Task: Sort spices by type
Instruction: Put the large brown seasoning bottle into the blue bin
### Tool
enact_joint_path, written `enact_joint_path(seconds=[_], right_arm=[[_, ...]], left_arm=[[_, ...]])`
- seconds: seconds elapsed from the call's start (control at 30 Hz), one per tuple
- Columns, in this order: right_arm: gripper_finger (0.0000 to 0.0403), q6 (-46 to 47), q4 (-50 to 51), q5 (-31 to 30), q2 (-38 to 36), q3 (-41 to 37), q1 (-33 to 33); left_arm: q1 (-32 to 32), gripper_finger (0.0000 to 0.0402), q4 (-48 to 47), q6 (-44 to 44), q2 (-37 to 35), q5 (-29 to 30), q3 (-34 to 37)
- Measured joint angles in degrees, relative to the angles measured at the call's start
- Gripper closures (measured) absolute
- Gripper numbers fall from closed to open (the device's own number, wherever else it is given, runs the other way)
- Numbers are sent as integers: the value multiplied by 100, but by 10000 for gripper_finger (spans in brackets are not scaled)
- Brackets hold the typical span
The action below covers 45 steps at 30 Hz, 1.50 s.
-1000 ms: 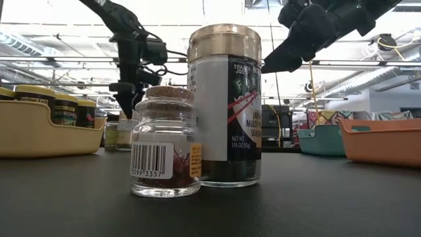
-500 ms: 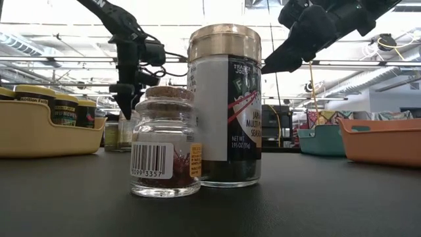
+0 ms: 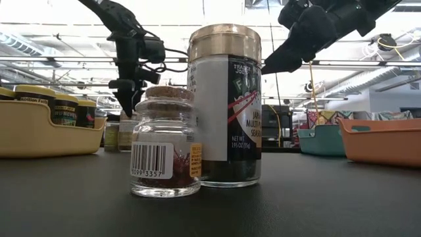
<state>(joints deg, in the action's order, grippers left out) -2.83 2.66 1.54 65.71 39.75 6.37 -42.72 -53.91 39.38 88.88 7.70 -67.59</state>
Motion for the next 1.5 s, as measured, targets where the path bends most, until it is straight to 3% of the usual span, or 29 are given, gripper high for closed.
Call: enact_joint_path(seconds=[0.5, 0.7, 1.5], right_arm=[[110, -85, -26, 0, 92, -7, 0], [110, -85, -22, 0, 92, -7, 0], [110, 4, -20, 0, 90, -4, 1]], left_arm=[[-54, 59, 135, 59, -288, -28, -13], [-283, 59, 59, 16, -137, -517, -11], [-750, 59, 278, -5, 97, -838, 354]])
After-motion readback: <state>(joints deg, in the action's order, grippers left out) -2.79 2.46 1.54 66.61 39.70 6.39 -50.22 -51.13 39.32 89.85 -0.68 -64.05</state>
